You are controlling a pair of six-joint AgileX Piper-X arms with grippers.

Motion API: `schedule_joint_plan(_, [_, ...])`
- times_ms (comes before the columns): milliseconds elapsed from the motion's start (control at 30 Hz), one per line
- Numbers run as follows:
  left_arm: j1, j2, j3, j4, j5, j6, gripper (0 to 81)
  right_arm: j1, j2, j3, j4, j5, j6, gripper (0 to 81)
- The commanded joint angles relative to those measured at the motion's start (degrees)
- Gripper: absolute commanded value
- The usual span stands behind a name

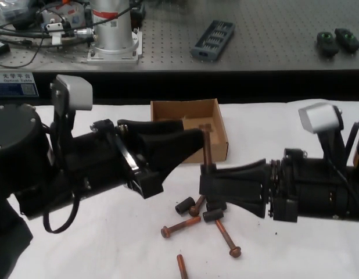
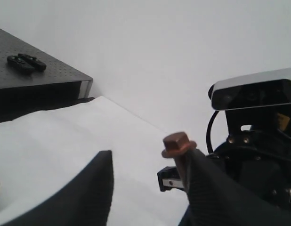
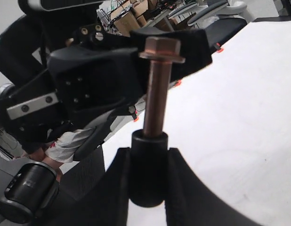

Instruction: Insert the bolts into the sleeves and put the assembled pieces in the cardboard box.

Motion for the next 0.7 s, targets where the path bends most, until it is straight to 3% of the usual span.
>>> schedule_joint_plan(0, [0.1,-0.6,-0.3,0.5,2.2,1.1,31.4,-0.2,-0.2,-0.9,-1.1,-1.1,-0.6,1.6])
schedule_joint_plan(667, [0.1,-0.6,-0.3,3.0,-1.4,1.6,30.2,-0.2,-0.2,-1.7,-2.2,-2.6,-2.2,1.6])
